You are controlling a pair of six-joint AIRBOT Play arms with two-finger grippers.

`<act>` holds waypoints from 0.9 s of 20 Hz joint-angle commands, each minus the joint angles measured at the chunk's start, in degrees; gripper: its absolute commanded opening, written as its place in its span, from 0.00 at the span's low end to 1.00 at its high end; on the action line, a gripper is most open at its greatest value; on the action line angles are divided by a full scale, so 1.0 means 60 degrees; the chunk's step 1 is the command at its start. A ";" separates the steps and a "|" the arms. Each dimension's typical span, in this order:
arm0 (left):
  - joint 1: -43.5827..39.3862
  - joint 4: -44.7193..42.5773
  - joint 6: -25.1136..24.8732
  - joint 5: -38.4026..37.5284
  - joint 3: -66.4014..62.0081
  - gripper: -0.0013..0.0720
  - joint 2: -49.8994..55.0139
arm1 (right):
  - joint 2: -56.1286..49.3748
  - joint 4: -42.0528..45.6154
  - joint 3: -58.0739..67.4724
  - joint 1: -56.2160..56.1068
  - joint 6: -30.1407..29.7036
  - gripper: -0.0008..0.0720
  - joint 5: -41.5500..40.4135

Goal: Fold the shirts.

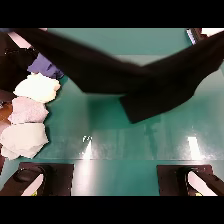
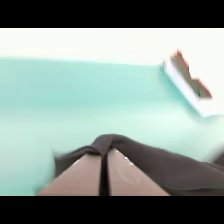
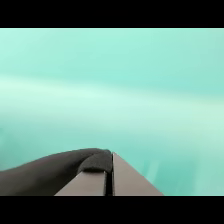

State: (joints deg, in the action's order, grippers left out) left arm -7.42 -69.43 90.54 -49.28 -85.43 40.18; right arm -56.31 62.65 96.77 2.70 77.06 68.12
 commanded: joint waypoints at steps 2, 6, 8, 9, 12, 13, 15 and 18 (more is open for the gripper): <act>0.0262 -0.0685 -0.0423 -0.0444 -0.4138 0.05 -0.0073 | 0.0546 0.0521 0.2670 0.0044 -0.0197 0.03 0.0182; 0.0262 -0.0601 -0.0415 -0.1399 -0.6488 0.05 -0.0076 | 0.1053 0.1690 0.4018 0.0044 -0.0189 0.03 0.0867; 0.0262 -0.0368 -0.0397 -0.1807 -0.6812 0.05 -0.0080 | 0.1446 0.2302 0.3945 0.0044 -0.0178 0.03 0.1086; 0.0262 -0.0328 -0.0295 -0.2004 -0.6798 0.05 -0.0080 | 0.1668 0.2521 0.3716 0.0044 -0.0168 0.03 0.1115; 0.0262 -0.0488 0.0178 -0.2586 -0.5705 0.05 -0.0069 | 0.1989 0.2572 0.2863 0.0044 -0.0164 0.03 0.1381; 0.0262 -0.0608 0.0270 -0.2681 -0.4867 0.05 -0.0069 | 0.1738 0.2532 0.2801 0.0044 -0.0138 0.03 0.1712; 0.0262 -0.0936 0.0441 -0.2954 -0.3144 0.05 0.0051 | 0.0652 0.2492 0.3213 0.0044 0.0233 0.03 0.3140; 0.0262 -0.1344 0.0444 -0.3166 -0.0619 0.05 0.1016 | -0.1545 0.2029 0.3617 0.0044 0.0605 0.03 0.4947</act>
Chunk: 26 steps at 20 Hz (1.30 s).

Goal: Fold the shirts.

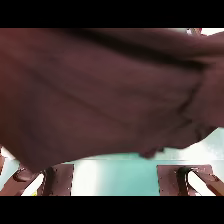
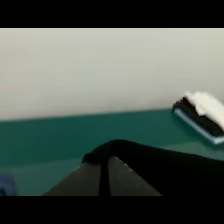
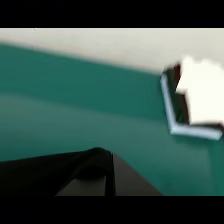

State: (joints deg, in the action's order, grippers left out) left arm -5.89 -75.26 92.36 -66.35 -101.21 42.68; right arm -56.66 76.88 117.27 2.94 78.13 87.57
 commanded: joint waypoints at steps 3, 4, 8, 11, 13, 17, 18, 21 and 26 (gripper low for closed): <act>0.0011 -0.0131 0.0113 0.0051 0.3770 0.05 0.2229 | -0.3162 -0.0368 -0.1049 -0.0164 0.0481 0.03 0.1847; 0.0007 -0.0135 0.0109 0.0419 0.4102 0.05 0.2914 | -0.3778 -0.0393 -0.1461 -0.0160 0.0481 0.03 0.1843; 0.0372 0.0175 0.0036 0.2575 0.4251 0.05 0.5319 | -0.5541 -0.0353 -0.2488 -0.0095 0.0379 0.03 -0.0299; 0.0991 0.1337 -0.0379 0.3880 0.4248 0.05 0.6404 | -0.6535 -0.0361 -0.2189 -0.0036 0.0350 0.03 -0.1953; 0.1209 0.2335 -0.1370 0.4619 0.4251 0.05 0.6736 | -0.7034 -0.0353 -0.1647 -0.0036 0.0277 0.03 -0.2725; 0.1206 0.3428 -0.2459 0.5876 0.4248 0.05 0.7005 | -0.7614 -0.0299 -0.0750 -0.0044 0.0280 0.03 -0.3730; 0.1206 0.3424 -0.2484 0.5880 0.4251 0.05 0.7042 | -0.7657 -0.0277 -0.0743 -0.0044 0.0273 0.03 -0.3741; 0.1206 0.3391 -0.2805 0.5282 0.4251 0.05 0.7151 | -0.7621 -0.0273 -0.1322 -0.0080 0.0044 0.02 -0.3195; 0.1206 0.3293 -0.3971 0.3636 0.4798 0.05 0.7155 | -0.6641 0.1417 -0.4047 -0.0535 0.0084 0.02 -0.3617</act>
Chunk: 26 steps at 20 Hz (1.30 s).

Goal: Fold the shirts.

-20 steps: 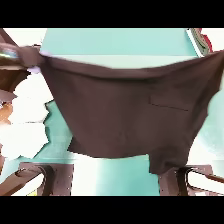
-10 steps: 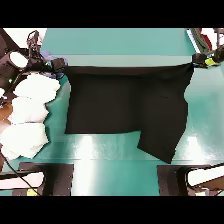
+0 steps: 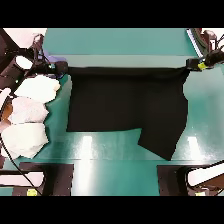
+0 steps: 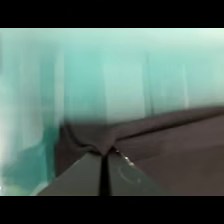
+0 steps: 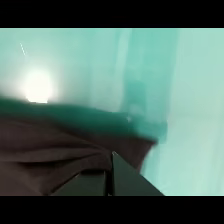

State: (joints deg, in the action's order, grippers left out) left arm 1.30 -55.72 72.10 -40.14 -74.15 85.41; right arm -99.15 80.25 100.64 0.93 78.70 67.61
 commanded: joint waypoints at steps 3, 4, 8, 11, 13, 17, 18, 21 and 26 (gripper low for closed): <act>0.0007 0.0033 -0.0586 -0.0732 0.0852 0.05 0.0033 | 0.0907 0.0794 -0.2375 -0.0197 -0.0007 0.03 -0.0656; 0.0007 0.0000 -0.0517 -0.0750 0.0933 0.05 0.0033 | 0.0994 0.0794 -0.2583 -0.0193 -0.0007 0.03 -0.0663; 0.0011 -0.0153 0.0707 -0.0903 0.0922 0.75 0.0000 | 0.1086 0.0798 -0.2721 -0.0193 0.0058 0.49 0.0171; 0.0277 -0.0590 0.0732 -0.2135 0.0543 0.75 -0.0259 | 0.1348 0.0801 -0.2528 0.0025 0.0044 0.49 0.1621; 0.0827 -0.1009 0.0725 -0.3184 0.0543 0.75 -0.0769 | 0.2058 0.0769 -0.3129 0.0444 -0.0026 0.49 0.2087; 0.1865 -0.1530 0.0492 -0.5326 0.1574 0.75 -0.1996 | 0.3727 -0.1275 -0.5020 0.1621 -0.0619 0.48 0.2812; 0.1982 -0.1432 0.0433 -0.5781 0.2106 0.75 -0.2277 | 0.4029 -0.1953 -0.5464 0.1923 -0.0739 0.48 0.2929; 0.2011 -0.0554 0.0175 -0.6018 0.4018 0.75 -0.2922 | 0.4608 -0.3311 -0.6470 0.2601 -0.1107 0.48 0.3169; 0.2011 0.0514 -0.0357 -0.5370 0.6328 0.75 -0.3147 | 0.5235 -0.3705 -0.7300 0.3195 -0.1351 0.48 0.3228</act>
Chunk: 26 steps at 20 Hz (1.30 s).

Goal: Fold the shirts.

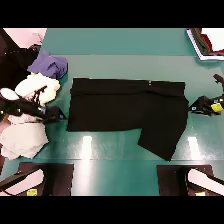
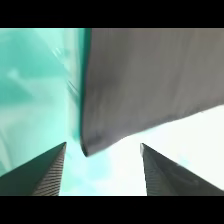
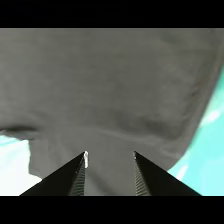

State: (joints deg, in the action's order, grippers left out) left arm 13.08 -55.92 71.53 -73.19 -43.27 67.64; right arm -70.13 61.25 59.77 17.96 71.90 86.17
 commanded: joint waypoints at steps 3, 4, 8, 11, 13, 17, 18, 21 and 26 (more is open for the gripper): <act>0.0036 0.0790 -0.0288 0.0670 0.1690 0.75 -0.0186 | 0.0688 -0.0528 -0.0517 0.0488 -0.0248 0.48 0.0131; 0.0036 0.0940 -0.0364 0.0794 0.1763 0.75 -0.0186 | 0.0780 -0.0528 -0.0517 0.0488 -0.0248 0.48 0.0120; -0.0069 0.1249 -0.0423 0.1253 0.1796 0.75 -0.0186 | 0.0867 -0.0492 -0.0554 0.0488 -0.0244 0.48 0.0135; -0.1089 0.1253 -0.0157 0.1989 0.1796 0.75 -0.0182 | 0.0867 -0.0430 -0.0900 0.0488 -0.0244 0.48 0.0131; -0.1537 0.1260 0.0033 0.2397 0.1767 0.28 -0.0186 | 0.0867 -0.0415 -0.1166 0.0488 -0.0244 0.48 0.0095; -0.1566 0.1279 0.0109 0.2401 0.1395 0.05 -0.0346 | 0.0867 0.0838 -0.1974 0.0889 -0.0044 0.48 0.0069; -0.1566 0.1279 0.0106 0.2386 0.1268 0.05 -0.0441 | 0.0867 0.0984 -0.2339 0.1166 -0.0047 0.48 0.0044; -0.1566 0.1279 0.0084 0.2473 0.0969 0.05 -0.0747 | 0.0860 0.0954 -0.3472 0.1865 -0.0058 0.49 -0.0375; -0.1566 0.1282 0.0084 0.2524 0.0820 0.05 -0.0747 | 0.0860 0.0251 -0.4656 0.1286 -0.0157 0.48 -0.1519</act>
State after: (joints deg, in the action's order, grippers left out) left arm 3.68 -48.23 72.01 -58.48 -37.78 63.42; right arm -64.93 65.04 35.73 27.22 71.29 81.43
